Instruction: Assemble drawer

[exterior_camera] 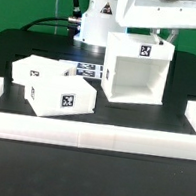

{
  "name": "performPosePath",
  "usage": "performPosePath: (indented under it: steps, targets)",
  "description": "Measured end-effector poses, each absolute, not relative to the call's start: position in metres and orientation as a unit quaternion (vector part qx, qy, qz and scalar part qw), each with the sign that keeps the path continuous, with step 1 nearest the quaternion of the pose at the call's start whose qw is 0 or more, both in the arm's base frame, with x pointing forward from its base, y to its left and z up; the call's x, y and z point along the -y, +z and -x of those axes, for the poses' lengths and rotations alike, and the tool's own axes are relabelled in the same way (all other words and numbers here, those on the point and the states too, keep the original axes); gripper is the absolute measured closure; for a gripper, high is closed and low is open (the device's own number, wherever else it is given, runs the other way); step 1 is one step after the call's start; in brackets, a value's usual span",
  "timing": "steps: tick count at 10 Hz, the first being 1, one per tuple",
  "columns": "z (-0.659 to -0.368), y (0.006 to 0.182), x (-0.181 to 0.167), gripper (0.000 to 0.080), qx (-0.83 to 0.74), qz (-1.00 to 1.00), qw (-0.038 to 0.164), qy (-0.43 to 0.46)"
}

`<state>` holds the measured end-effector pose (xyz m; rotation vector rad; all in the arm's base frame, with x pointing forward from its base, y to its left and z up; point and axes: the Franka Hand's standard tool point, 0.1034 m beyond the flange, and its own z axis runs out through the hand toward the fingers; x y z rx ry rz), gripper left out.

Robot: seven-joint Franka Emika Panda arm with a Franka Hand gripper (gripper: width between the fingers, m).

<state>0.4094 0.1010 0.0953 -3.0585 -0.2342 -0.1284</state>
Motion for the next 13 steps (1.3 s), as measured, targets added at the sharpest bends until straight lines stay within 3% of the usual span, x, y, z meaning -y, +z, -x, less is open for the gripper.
performPosePath:
  steps: [4, 10, 13]
  targets:
    - [-0.427, 0.095, -0.097, 0.0762, 0.066, 0.996, 0.038, -0.044]
    - [-0.510, 0.097, -0.086, 0.0762, 0.027, 0.995, 0.049, -0.079]
    - [-0.536, 0.099, -0.091, 0.0762, 0.013, 0.994, 0.054, -0.092]
